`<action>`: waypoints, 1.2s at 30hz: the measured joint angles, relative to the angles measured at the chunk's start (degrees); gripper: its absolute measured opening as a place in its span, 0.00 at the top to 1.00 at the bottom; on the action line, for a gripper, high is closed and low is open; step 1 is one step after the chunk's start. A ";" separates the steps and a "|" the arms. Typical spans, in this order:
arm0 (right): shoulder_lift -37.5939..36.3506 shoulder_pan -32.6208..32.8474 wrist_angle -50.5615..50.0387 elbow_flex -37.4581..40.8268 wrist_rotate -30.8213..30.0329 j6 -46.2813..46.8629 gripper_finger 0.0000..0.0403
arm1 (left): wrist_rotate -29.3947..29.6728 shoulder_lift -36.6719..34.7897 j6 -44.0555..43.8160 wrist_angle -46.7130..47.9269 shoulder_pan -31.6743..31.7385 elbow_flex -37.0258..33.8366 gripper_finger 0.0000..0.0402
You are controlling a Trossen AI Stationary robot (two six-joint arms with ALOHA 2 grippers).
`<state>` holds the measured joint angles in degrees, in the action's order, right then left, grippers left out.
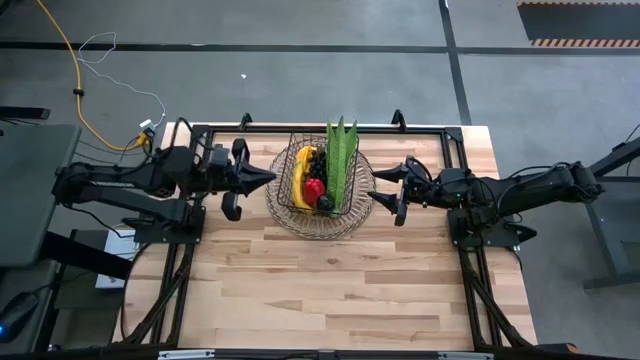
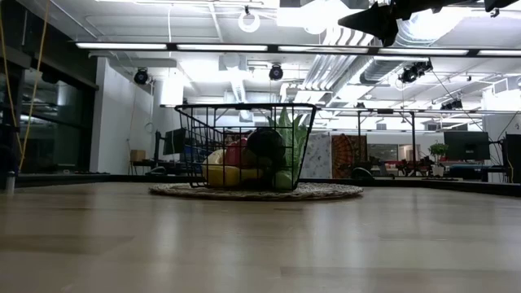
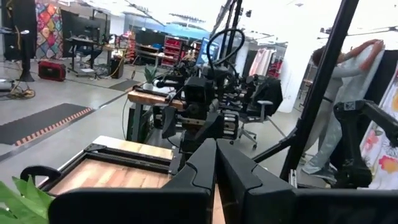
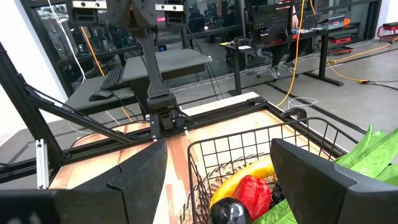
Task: Build produce basket
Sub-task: Return to Home Position
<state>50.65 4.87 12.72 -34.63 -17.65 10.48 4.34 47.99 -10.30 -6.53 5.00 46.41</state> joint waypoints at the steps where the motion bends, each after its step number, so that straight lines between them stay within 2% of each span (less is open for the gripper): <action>1: 0.00 -0.01 0.01 0.00 0.00 0.00 0.31 | -0.70 -0.42 0.01 0.00 0.49 0.00 1.00; 4: 0.00 0.01 0.00 0.00 0.00 0.00 0.31 | -3.22 -1.67 -0.01 1.35 1.75 0.02 1.00; 8: 0.00 0.00 0.01 0.00 0.00 0.00 0.31 | -3.42 -4.79 0.01 7.58 2.47 -0.24 1.00; 10: 0.00 0.01 0.00 0.00 0.00 0.00 0.31 | -3.32 -7.20 0.19 7.72 2.48 -2.12 1.00; 24: 0.00 0.00 -0.05 0.00 0.00 -0.44 0.31 | -1.01 -29.64 -4.60 -0.70 2.44 -26.02 1.00; 36: 0.00 0.00 -0.08 0.00 0.00 -0.41 0.31 | -0.62 -46.21 -7.12 -0.65 2.48 -39.53 1.00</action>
<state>50.65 4.88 12.64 -34.63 -17.65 10.07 3.72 1.78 -17.42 -7.18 7.49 6.88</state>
